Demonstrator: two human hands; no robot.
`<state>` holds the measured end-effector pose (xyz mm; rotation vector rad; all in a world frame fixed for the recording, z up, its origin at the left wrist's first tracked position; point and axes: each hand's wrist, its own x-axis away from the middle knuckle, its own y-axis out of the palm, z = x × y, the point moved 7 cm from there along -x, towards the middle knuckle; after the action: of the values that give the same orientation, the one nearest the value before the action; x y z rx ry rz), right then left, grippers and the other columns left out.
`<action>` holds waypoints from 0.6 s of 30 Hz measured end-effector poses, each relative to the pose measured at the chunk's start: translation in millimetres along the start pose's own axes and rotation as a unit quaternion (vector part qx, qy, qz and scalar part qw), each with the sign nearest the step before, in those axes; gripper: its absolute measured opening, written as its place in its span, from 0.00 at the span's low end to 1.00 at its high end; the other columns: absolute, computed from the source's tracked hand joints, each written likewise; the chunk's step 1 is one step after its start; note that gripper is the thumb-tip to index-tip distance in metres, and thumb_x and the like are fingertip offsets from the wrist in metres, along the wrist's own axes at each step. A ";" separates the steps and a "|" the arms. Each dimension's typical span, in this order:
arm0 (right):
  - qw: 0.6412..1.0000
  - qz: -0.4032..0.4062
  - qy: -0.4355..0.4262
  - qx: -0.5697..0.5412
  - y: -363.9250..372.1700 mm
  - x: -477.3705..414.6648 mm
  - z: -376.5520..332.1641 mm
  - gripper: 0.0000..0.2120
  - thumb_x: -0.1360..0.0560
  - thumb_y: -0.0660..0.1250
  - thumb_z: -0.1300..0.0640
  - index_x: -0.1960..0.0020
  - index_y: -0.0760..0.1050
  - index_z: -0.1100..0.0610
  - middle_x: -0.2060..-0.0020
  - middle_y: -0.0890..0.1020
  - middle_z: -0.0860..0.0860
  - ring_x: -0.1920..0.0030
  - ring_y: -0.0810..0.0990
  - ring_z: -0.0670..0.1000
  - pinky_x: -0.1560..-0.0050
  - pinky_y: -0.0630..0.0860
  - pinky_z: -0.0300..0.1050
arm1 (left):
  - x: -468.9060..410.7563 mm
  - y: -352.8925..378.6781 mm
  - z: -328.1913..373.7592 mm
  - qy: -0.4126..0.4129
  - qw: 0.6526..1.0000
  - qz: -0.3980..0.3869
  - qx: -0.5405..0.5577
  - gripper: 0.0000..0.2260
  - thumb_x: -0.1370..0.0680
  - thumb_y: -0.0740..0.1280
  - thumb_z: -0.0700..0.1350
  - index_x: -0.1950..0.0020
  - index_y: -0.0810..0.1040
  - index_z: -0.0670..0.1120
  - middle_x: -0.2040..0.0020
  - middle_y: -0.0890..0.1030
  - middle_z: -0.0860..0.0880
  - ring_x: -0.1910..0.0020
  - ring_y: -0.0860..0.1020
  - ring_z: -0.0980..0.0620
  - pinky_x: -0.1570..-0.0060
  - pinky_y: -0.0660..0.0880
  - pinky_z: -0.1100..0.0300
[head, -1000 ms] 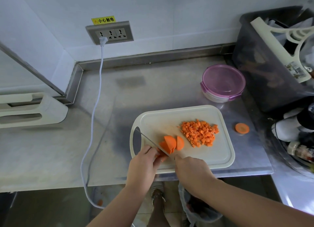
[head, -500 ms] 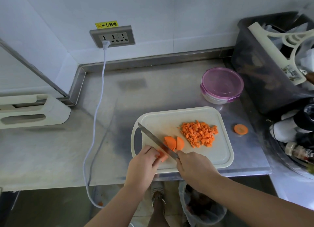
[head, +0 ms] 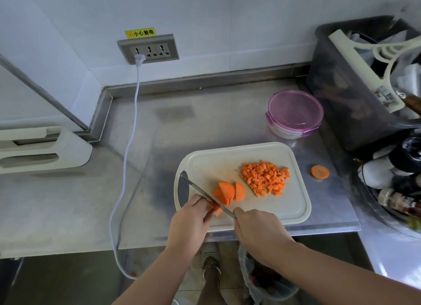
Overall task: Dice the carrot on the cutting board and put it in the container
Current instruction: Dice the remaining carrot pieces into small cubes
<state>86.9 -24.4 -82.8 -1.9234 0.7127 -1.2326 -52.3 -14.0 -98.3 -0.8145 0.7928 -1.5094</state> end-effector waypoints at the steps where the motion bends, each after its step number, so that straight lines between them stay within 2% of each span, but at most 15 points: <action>1: 1.000 -0.001 0.001 0.000 0.0 0.0 0.2 0.10 0.19 0.56 0.57 0.38 0.67 0.54 0.58 0.77 0.51 0.58 0.79 0.52 0.56 0.80 0.47 | 0.0 0.0 -0.1 0.001 1.000 0.002 -0.002 0.04 0.24 0.70 0.49 0.53 0.82 0.50 0.53 0.78 0.58 0.63 0.79 0.56 0.65 0.66 0.71; 6: 1.000 0.001 -0.013 0.007 0.2 -1.5 -0.2 0.13 0.18 0.57 0.56 0.35 0.66 0.55 0.61 0.73 0.49 0.64 0.74 0.48 0.60 0.76 0.43 | -1.0 1.2 -0.9 0.013 1.000 0.008 0.000 0.03 0.26 0.72 0.48 0.55 0.82 0.49 0.54 0.79 0.56 0.62 0.79 0.55 0.65 0.74 0.63; 9: 1.000 0.000 -0.015 0.015 1.7 -4.5 -0.8 0.14 0.18 0.57 0.57 0.33 0.64 0.56 0.65 0.68 0.47 0.66 0.70 0.47 0.64 0.72 0.41 | -1.1 2.5 -2.2 0.004 1.000 -0.006 0.009 0.04 0.24 0.70 0.48 0.53 0.81 0.49 0.53 0.78 0.57 0.61 0.79 0.56 0.66 0.67 0.74; 11: 1.000 -0.004 -0.014 0.020 3.2 -7.1 -0.8 0.15 0.19 0.57 0.58 0.32 0.63 0.56 0.65 0.67 0.48 0.63 0.72 0.48 0.61 0.74 0.43 | -1.4 2.4 -1.6 0.004 1.000 -0.003 0.012 0.04 0.24 0.70 0.48 0.53 0.81 0.49 0.53 0.78 0.57 0.61 0.79 0.56 0.66 0.66 0.74; 15: 1.000 -0.002 -0.010 0.021 8.6 -12.8 -0.3 0.16 0.19 0.57 0.58 0.32 0.63 0.56 0.66 0.67 0.48 0.66 0.70 0.47 0.67 0.69 0.41 | -1.8 -0.2 1.5 0.020 0.999 0.021 0.020 0.05 0.27 0.72 0.47 0.58 0.80 0.47 0.57 0.79 0.54 0.64 0.79 0.54 0.66 0.71 0.65; 18: 1.000 -0.009 -0.003 0.013 11.9 -16.0 1.4 0.15 0.19 0.56 0.59 0.32 0.63 0.55 0.66 0.66 0.46 0.66 0.69 0.47 0.64 0.69 0.42 | -1.3 -0.2 0.8 0.016 0.999 0.024 0.023 0.05 0.27 0.72 0.47 0.57 0.80 0.46 0.56 0.79 0.54 0.62 0.79 0.52 0.65 0.74 0.58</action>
<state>81.2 -18.6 -101.1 -1.9154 0.6760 -1.2405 -51.7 -12.7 -97.8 -0.7344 0.7934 -1.4963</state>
